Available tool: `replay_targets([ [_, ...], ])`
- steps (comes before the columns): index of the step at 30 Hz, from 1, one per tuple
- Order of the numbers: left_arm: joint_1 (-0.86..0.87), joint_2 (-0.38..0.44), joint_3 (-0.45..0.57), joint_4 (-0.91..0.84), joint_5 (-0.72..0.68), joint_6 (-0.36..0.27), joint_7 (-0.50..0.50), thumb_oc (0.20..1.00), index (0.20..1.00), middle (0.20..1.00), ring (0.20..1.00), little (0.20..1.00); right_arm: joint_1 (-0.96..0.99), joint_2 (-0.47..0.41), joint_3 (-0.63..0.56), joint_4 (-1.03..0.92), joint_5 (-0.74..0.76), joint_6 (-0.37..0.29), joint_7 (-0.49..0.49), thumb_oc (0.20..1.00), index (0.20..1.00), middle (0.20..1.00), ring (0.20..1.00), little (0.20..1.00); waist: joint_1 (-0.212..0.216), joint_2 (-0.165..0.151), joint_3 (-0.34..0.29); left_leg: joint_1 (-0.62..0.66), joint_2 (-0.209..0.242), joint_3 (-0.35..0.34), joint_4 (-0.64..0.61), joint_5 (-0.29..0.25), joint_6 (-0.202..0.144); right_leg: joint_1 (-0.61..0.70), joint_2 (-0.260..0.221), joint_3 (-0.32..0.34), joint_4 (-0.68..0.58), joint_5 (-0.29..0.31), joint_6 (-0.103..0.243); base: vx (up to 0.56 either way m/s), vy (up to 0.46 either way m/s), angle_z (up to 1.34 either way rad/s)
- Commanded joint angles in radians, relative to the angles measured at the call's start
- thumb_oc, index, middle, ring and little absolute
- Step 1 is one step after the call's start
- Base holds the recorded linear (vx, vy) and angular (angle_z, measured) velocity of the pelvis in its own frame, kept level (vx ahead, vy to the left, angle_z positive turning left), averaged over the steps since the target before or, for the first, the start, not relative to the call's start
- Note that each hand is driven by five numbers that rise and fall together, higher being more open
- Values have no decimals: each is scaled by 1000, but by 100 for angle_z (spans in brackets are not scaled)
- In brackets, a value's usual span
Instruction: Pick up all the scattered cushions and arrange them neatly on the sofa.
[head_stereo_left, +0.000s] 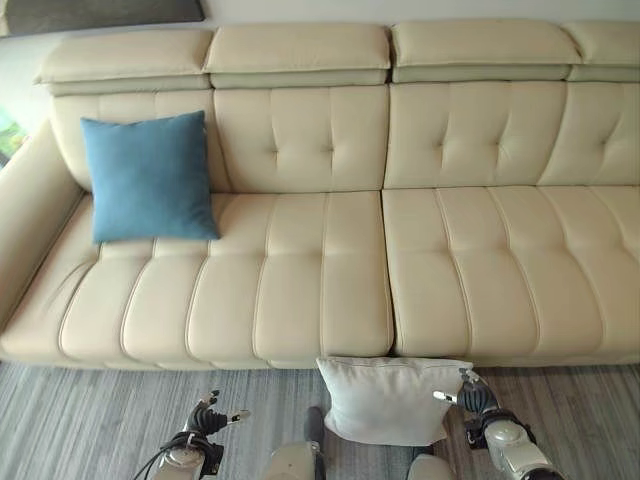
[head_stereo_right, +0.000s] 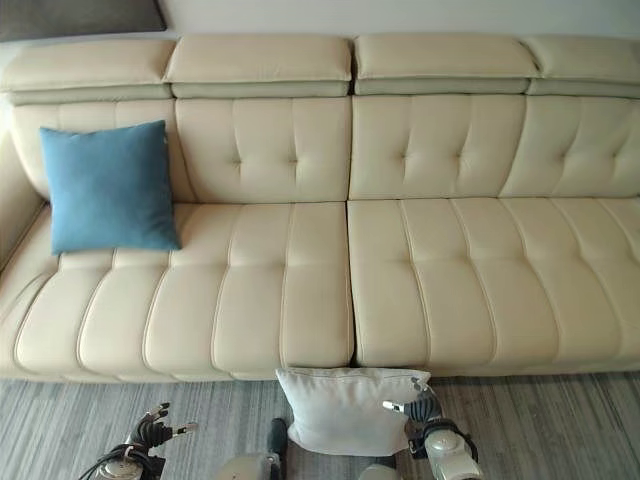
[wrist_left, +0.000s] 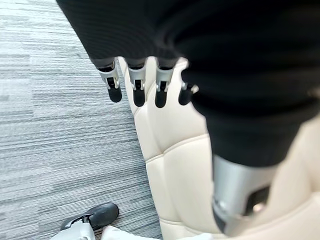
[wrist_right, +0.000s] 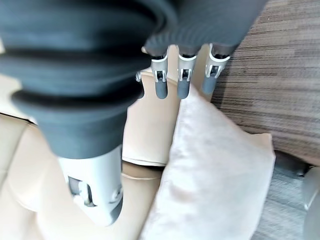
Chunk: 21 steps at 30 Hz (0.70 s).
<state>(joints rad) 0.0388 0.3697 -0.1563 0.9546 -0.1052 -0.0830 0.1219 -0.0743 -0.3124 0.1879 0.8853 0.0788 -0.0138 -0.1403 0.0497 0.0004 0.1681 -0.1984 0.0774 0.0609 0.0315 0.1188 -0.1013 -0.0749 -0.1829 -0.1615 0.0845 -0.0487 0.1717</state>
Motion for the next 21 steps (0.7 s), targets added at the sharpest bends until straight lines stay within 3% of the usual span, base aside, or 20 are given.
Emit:
replay_targets([
  [1, -17, 15, 4, -28, -25, -26, 26, 1000, 1000, 1000, 1000, 1000, -25, -71, 13, -65, 3, -25, -29, 1000, 1000, 1000, 1000, 1000, -3, -17, -26, -26, 31, -20, 10, -67, -14, -80, 20, -22, -22, 35, 8, -77, -127, 69],
  [3, -42, -1, -12, -22, -32, -28, 36, 1000, 1000, 1000, 1000, 1000, -34, -87, 4, -51, 17, -26, -45, 1000, 1000, 1000, 1000, 1000, -12, -14, -10, -48, 19, -22, 11, -54, -13, -86, 28, -52, -27, 38, -5, -149, -184, 43],
  [5, -62, -11, -7, -31, -45, -25, 40, 1000, 1000, 1000, 1000, 1000, -33, -93, -12, -7, 27, -25, -59, 1000, 1000, 1000, 1000, 1000, -28, -19, -17, -11, 2, 14, 23, -97, 9, -94, 37, -87, -45, 50, -21, -125, -149, 50],
  [8, -70, -9, 5, -29, -59, -25, 49, 1000, 1000, 1000, 1000, 1000, -27, -74, -31, 73, 39, -26, -77, 1000, 1000, 1000, 1000, 1000, -31, -21, -28, 48, -7, 52, -19, -114, 14, -72, 63, -116, -76, 56, -22, 0, -46, 42],
  [10, -102, 6, -6, -33, -74, -28, 59, 1000, 1000, 1000, 1000, 1000, -57, -70, -37, 92, 54, -26, -101, 1000, 1000, 1000, 1000, 1000, -34, -30, -1, -8, -17, 42, 8, -118, 20, -123, 60, -108, -46, 54, -28, -237, 8, 21],
  [11, -149, 24, -18, -39, -100, -38, 87, 1000, 1000, 1000, 1000, 1000, -124, -81, -35, 103, 75, -24, -137, 1000, 1000, 1000, 1000, 1000, -34, -30, 44, -133, -30, 37, 92, -127, 28, -252, 50, -93, 43, 52, -45, -302, 47, 12],
  [13, -163, 27, -22, -35, -108, -42, 98, 1000, 1000, 1000, 1000, 1000, -144, -87, -30, 104, 80, -25, -150, 1000, 1000, 1000, 1000, 1000, -31, -23, 51, -165, -26, 31, 124, -158, 24, -295, 50, -80, 83, 27, -45, -137, 49, -11],
  [21, -337, 63, -70, -35, -174, -63, 167, 1000, 1000, 1000, 1000, 1000, -365, -112, 19, 89, 158, -34, -243, 1000, 1000, 1000, 1000, 1000, -39, -21, 102, -552, 14, 28, 427, -228, 54, -649, 13, -26, 285, 1, -80, -131, 41, -11],
])
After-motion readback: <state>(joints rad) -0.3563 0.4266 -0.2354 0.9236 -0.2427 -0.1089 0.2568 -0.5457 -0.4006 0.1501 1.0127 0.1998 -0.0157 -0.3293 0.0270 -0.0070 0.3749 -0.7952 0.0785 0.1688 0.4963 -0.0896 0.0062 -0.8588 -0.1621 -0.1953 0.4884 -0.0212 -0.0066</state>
